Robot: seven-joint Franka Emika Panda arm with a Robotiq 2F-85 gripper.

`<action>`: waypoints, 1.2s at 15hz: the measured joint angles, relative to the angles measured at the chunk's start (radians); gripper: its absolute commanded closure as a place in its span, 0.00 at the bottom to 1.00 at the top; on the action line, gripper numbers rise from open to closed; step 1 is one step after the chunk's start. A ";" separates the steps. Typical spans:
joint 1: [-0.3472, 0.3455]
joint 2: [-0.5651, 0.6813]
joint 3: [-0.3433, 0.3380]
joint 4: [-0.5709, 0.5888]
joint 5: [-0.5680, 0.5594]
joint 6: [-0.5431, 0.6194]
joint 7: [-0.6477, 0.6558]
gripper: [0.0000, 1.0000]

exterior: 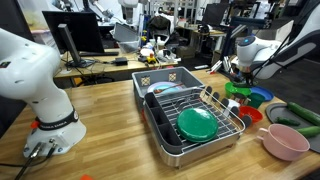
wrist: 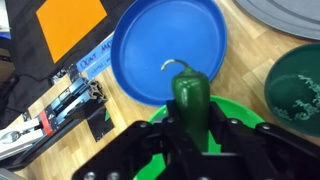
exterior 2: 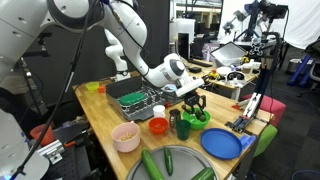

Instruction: Put the pepper on the blue plate into the green bowl

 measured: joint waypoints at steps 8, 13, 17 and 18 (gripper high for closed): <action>0.023 0.028 0.003 0.047 -0.047 -0.070 -0.013 0.78; 0.023 0.047 0.012 0.045 -0.054 -0.102 -0.027 0.35; 0.022 0.043 0.029 0.054 -0.053 -0.091 -0.022 0.08; 0.022 0.040 0.030 0.058 -0.052 -0.090 -0.020 0.02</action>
